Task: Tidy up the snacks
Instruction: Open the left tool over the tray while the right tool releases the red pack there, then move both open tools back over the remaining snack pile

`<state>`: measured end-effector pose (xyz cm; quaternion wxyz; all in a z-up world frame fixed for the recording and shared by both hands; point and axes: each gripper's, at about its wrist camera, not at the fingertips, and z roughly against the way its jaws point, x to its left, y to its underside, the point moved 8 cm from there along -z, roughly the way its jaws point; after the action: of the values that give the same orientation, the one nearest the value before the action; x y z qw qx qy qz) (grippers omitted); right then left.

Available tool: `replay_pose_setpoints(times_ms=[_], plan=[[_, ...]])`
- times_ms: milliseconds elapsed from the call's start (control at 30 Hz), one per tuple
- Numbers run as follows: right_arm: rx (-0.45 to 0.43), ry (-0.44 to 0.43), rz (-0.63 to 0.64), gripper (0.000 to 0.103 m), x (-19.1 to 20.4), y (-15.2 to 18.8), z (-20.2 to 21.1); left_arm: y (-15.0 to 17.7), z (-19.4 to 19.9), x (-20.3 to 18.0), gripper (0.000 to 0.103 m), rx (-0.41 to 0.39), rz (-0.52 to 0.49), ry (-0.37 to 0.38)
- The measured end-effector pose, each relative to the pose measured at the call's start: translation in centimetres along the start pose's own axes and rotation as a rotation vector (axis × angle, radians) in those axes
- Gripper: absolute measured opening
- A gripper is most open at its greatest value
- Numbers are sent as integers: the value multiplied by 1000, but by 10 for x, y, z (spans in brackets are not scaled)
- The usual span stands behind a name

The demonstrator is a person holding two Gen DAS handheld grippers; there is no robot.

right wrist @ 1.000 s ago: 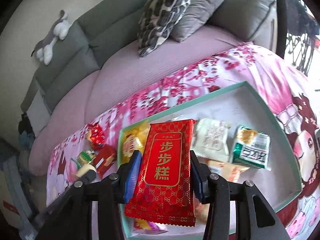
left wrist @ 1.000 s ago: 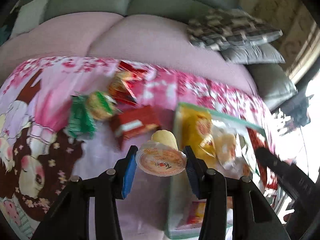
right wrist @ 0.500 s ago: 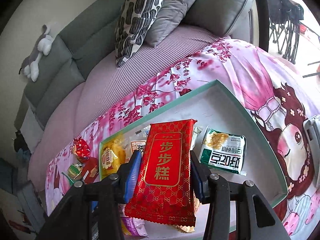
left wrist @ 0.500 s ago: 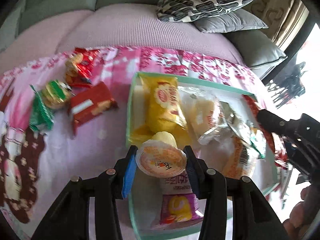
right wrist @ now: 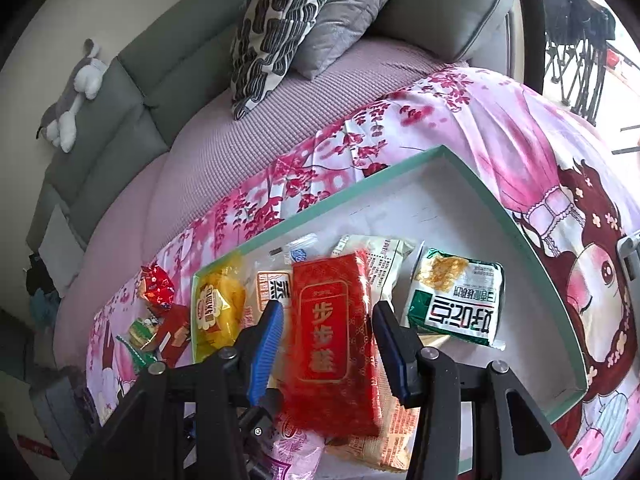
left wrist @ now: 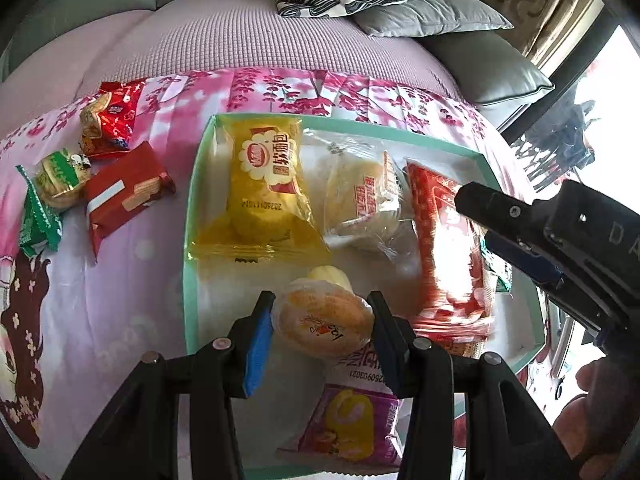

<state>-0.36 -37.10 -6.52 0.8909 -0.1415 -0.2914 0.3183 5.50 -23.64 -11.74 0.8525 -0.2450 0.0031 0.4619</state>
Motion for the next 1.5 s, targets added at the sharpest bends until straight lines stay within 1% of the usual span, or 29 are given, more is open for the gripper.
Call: replay_pose_setpoints(times_ms=[33, 167, 267, 367, 467, 500, 600, 667, 833, 867, 933, 967, 1000, 1067, 1133, 1200, 1233, 1267, 1400, 1500], plan=[[2, 1, 3, 50, 1, 0, -1, 0, 2, 1, 48, -2, 3, -1], [2, -2, 8, 55, 3, 0, 0, -4, 7, 7, 49, -10, 16, -8], [-5, -3, 24, 57, 7, 0, 3, -7, 12, 8, 56, -19, 24, 4], [-5, -4, 36, 58, 11, 1, 5, -12, 24, 7, 62, -49, 26, 12], [-3, -3, 47, 59, 13, 1, 6, -17, 35, 12, 64, -74, 37, 2], [-3, -2, 49, 59, 14, 1, 6, -18, 39, 16, 64, -80, 50, -6], [-4, 0, 54, 59, 14, 1, 7, -23, 49, 39, 64, -102, 115, -59], [0, 4, 61, 59, 16, 2, 6, -26, 57, 60, 64, -128, 167, -94], [11, -6, 104, 59, 30, 8, 4, -28, 68, 109, 64, -157, 278, -183], [9, -6, 119, 61, 34, 10, 4, -27, 70, 117, 65, -161, 296, -199], [-2, -1, 145, 66, 41, 12, 5, -24, 76, 140, 74, -173, 345, -250], [-6, -5, 157, 68, 45, 13, 5, -23, 77, 144, 83, -176, 354, -265], [-4, -14, 167, 68, 49, 15, 4, -21, 79, 151, 85, -182, 366, -285], [-1, -25, 178, 78, 56, 18, 2, -17, 83, 164, 85, -187, 381, -314], [3, -26, 193, 82, 61, 21, 0, -14, 85, 173, 87, -190, 401, -325], [3, -33, 208, 86, 67, 24, 0, -12, 86, 178, 93, -193, 417, -329], [2, -37, 214, 93, 69, 25, 0, -12, 86, 180, 94, -197, 422, -328], [1, -39, 220, 103, 72, 25, -1, -11, 87, 181, 96, -200, 424, -327], [-8, -45, 242, 103, 78, 27, -1, -13, 89, 181, 101, -222, 427, -323], [-5, -46, 248, 103, 79, 28, -2, -14, 91, 180, 103, -235, 419, -331]])
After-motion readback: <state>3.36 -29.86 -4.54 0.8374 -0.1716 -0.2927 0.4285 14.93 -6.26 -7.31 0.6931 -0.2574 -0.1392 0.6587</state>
